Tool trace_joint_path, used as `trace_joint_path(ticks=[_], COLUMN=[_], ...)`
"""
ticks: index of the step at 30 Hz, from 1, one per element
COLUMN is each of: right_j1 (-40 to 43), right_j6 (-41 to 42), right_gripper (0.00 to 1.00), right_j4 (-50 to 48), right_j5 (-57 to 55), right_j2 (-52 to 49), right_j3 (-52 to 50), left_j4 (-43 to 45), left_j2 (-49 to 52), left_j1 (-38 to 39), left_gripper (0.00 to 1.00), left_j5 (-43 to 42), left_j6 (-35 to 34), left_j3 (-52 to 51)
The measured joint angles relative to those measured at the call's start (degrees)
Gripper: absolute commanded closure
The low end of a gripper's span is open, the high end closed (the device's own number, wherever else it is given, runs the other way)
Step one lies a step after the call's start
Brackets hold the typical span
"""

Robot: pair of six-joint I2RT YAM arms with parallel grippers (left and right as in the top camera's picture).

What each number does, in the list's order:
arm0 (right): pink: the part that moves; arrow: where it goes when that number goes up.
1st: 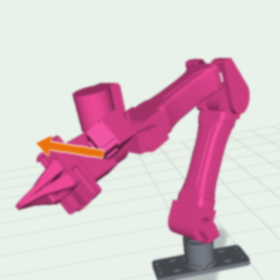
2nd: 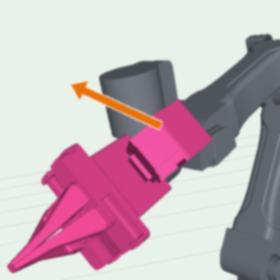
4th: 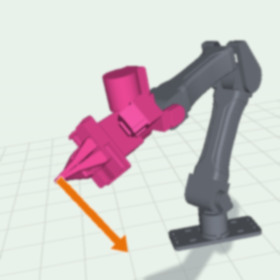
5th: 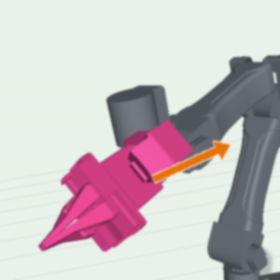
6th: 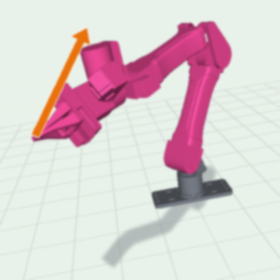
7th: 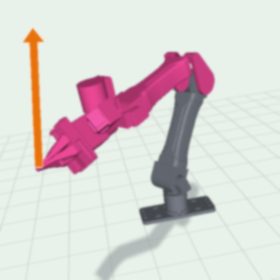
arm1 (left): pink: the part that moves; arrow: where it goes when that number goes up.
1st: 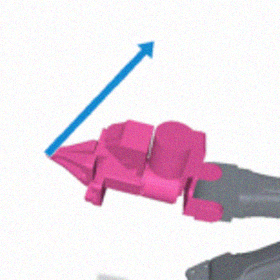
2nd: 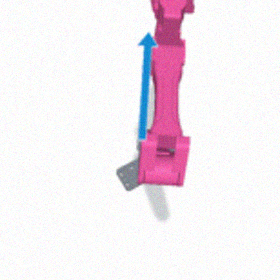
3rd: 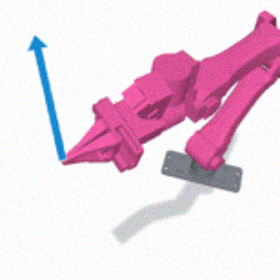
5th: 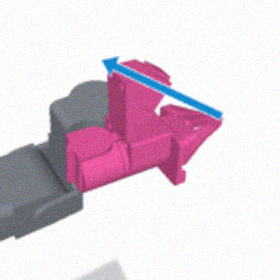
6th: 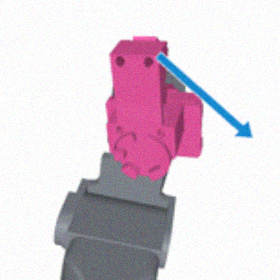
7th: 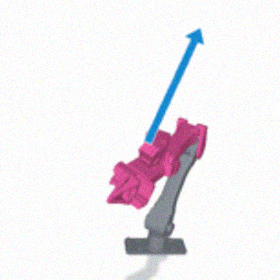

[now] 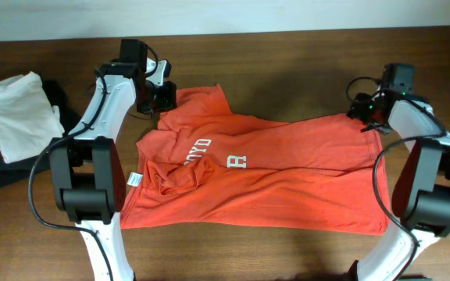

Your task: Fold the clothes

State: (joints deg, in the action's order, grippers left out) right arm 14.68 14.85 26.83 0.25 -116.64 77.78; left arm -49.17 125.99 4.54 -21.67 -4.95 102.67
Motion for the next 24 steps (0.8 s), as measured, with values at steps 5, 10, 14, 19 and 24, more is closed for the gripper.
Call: trace_joint_path(ticks=[5, 10, 14, 19, 24], right_j1=[0.2, 3.6, 4.3, 4.3, 4.3], right_j6=[0.6, 1.7, 1.7, 1.7, 1.7], right_gripper=[0.96, 0.96, 0.96, 0.93, 0.83], right_j4=[-0.8, 12.2, 32.5, 51.3, 56.3], right_j5=[-1.4, -1.5, -2.0, -8.0, -12.9], right_j2=[-2.3, 0.7, 8.3, 8.7, 8.7], right_j3=[0.1, 2.2, 5.4, 5.6, 5.2], left_j4=[-1.3, -8.5, -24.8, -38.1, -39.3], left_j2=[0.0, -4.0, -12.7, -13.6, -13.9], left_j1=[0.0, -0.5, -1.5, -4.7, -4.6], left_gripper=[1.00, 1.00, 1.00, 1.00, 1.00], left_j5=[-0.5, -1.5, -2.4, 3.3, 6.9], left_j6=[0.0, 0.0, 0.7, 1.1, 1.1], left_j3=[0.0, 0.0, 0.6, 0.7, -9.1])
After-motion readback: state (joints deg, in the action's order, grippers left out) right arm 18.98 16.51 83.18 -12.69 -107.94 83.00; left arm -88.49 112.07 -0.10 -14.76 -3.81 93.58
